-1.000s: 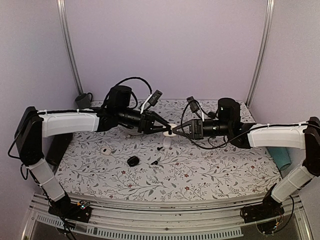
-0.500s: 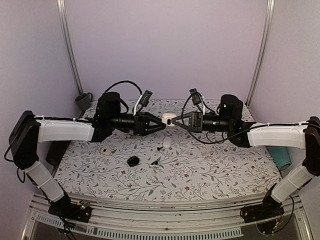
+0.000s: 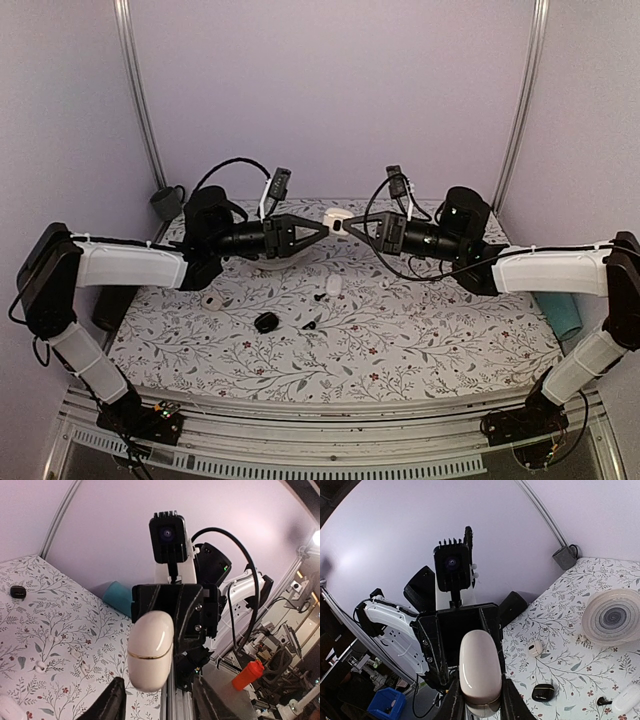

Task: Insert the wireless bluetooth earbuds into the charging case
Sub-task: Pass from the right arm to the left

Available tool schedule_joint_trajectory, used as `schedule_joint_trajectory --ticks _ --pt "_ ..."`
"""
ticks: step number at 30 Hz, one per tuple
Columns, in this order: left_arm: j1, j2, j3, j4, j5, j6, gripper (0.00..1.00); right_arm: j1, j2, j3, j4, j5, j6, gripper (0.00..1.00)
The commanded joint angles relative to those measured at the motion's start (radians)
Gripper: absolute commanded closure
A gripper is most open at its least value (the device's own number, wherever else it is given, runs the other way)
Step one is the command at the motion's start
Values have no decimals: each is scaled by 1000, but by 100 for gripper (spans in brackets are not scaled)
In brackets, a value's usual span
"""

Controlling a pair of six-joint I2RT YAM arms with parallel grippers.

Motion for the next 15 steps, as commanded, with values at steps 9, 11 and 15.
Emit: schedule_joint_trajectory --ticks 9,11,15 --pt "-11 -33 8 95 -54 -53 61 42 30 -13 175 77 40 93" --pt "-14 -30 8 104 -54 -58 62 44 27 -19 182 90 44 93" --pt "-24 -21 12 120 -44 -69 66 48 26 -28 194 114 45 94"
